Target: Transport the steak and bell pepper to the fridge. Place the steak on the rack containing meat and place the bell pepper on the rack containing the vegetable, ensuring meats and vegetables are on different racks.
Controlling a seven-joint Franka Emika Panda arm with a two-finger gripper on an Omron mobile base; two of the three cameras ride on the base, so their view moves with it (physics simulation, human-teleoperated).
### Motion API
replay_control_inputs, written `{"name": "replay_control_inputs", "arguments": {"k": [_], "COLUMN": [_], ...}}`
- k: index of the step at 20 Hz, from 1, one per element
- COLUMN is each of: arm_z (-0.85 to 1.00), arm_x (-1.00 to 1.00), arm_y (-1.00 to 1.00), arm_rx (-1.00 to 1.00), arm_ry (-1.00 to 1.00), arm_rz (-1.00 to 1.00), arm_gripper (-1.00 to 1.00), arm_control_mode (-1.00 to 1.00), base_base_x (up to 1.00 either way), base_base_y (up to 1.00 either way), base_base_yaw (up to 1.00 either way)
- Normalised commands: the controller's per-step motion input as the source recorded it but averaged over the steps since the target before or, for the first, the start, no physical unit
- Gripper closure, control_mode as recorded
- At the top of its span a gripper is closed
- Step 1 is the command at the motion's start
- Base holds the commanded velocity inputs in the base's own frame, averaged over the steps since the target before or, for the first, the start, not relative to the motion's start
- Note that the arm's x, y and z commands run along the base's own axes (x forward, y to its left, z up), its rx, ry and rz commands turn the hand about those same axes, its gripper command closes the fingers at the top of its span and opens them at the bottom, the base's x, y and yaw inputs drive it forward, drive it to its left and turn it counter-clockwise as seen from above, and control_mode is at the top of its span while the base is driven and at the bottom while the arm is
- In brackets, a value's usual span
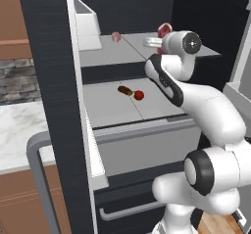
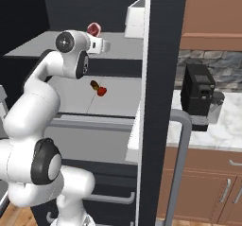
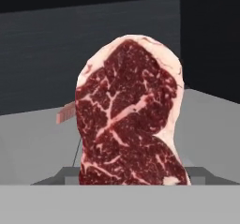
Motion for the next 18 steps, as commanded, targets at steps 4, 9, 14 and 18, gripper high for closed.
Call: {"name": "replay_control_inputs", "arguments": {"k": [4,9,14,18], "arm_z": [-0.09,-0.25,-0.35,-0.31], "arm_x": [0.75,0.73,0.51,0.48], "arm_y": [0.00,0.00,0.00,0.00], "arm_rx": [0.00,0.00,0.00,0.00], "arm_ry": [0.02,0.01,0.03,0.03], "arm_rz": [0.00,0.00,0.00,0.00], "arm_gripper": [1.00,1.00,1.00,1.00], "arm_control_mode": [-1.00,-1.00,-1.00,-1.00], "base_base_x": [0.00,0.00,0.00,0.00], "base_base_y": [0.00,0.00,0.00,0.00], "base_base_yaw": [0.00,0.00,0.00,0.00]}}
